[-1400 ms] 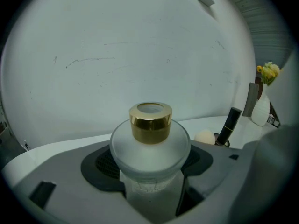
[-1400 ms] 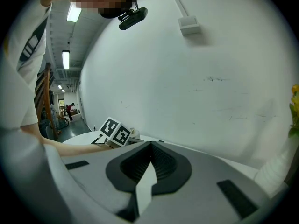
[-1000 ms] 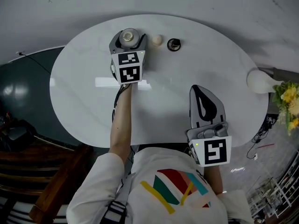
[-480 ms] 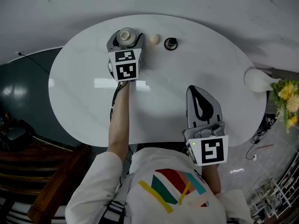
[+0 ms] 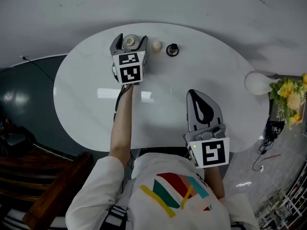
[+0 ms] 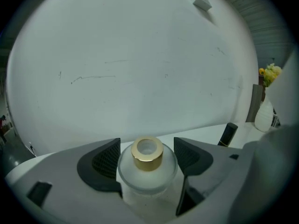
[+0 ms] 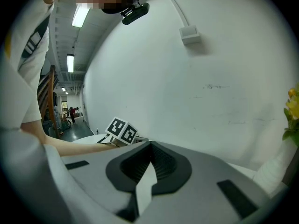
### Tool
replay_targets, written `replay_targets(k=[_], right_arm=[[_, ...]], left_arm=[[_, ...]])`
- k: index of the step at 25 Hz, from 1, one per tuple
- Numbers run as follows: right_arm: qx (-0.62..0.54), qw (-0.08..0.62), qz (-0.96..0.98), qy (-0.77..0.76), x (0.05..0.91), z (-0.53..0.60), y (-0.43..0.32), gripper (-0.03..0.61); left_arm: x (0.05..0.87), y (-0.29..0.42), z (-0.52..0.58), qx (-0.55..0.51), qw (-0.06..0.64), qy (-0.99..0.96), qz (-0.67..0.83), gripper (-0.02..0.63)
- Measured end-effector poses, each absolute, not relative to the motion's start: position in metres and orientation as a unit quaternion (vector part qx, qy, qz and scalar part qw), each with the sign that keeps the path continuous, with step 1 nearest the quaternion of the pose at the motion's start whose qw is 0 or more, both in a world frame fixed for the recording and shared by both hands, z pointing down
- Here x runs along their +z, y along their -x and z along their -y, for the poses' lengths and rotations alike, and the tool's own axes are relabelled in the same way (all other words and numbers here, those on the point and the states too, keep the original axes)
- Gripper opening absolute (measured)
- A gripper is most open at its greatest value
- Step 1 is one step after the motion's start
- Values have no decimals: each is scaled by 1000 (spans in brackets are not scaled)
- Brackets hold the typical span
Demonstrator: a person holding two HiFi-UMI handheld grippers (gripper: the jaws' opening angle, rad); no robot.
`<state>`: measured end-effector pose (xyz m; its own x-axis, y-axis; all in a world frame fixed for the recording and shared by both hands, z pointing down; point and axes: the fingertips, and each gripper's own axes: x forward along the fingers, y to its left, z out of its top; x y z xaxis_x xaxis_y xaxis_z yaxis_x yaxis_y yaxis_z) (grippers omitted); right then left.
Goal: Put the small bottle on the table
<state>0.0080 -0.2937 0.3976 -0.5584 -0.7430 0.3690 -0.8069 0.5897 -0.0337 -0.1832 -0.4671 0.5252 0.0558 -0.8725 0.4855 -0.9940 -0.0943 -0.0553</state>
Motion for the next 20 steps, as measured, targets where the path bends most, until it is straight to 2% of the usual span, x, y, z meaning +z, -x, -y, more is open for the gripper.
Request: replay_targets(k=[4, 10, 15, 20], right_arm=[[78, 153, 875, -453, 380, 297, -14, 11], [27, 117, 872, -474, 339, 313, -27, 11], [20, 64, 864, -500, 300, 314, -40, 11], [-19, 27, 867, -497, 255, 309, -37, 11]], left_arm=[[497, 181, 458, 214, 116, -712, 658, 344], [404, 166, 445, 154, 70, -730, 662, 344], [328, 148, 407, 81, 82, -745, 657, 342], [247, 124, 353, 40, 3, -758, 651, 342]])
